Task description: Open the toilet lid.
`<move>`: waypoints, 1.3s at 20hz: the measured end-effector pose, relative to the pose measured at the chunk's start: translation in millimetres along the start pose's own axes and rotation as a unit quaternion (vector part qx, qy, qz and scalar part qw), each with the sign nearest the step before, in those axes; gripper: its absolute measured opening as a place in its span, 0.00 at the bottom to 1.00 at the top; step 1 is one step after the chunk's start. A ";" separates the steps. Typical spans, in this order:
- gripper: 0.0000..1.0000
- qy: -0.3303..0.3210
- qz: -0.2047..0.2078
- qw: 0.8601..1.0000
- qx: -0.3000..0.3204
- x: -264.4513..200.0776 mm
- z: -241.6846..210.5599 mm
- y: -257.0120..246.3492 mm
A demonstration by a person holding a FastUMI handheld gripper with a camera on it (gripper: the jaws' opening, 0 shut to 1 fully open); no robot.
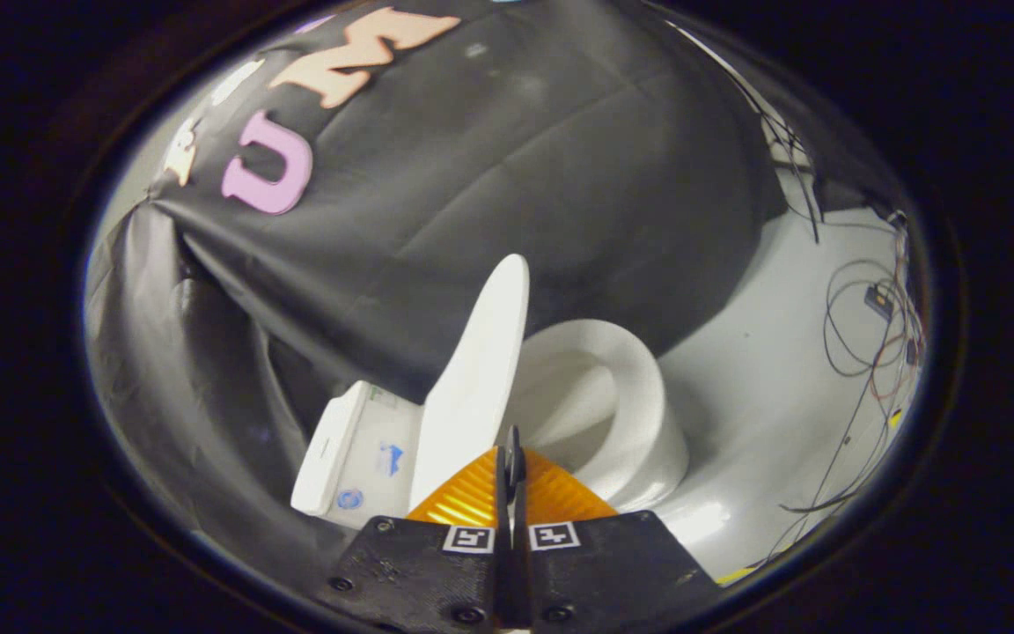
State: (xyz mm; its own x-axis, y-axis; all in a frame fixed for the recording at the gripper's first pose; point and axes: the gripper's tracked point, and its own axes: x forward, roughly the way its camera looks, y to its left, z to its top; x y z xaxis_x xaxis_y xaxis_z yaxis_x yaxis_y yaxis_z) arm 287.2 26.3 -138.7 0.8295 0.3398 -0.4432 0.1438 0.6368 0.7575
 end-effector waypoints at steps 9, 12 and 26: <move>0.00 -0.028 -0.063 0.990 -0.122 -24.7 9.7 116.3; 0.00 -0.035 -0.086 0.983 -0.160 -26.9 3.2 141.6; 0.00 -0.051 -0.113 0.933 -0.339 -68.3 -12.9 289.5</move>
State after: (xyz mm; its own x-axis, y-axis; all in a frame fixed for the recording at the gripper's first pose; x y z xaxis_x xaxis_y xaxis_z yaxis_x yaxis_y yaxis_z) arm 265.2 196.3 104.7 0.8710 0.0989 -0.4812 -0.0249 0.9872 0.1578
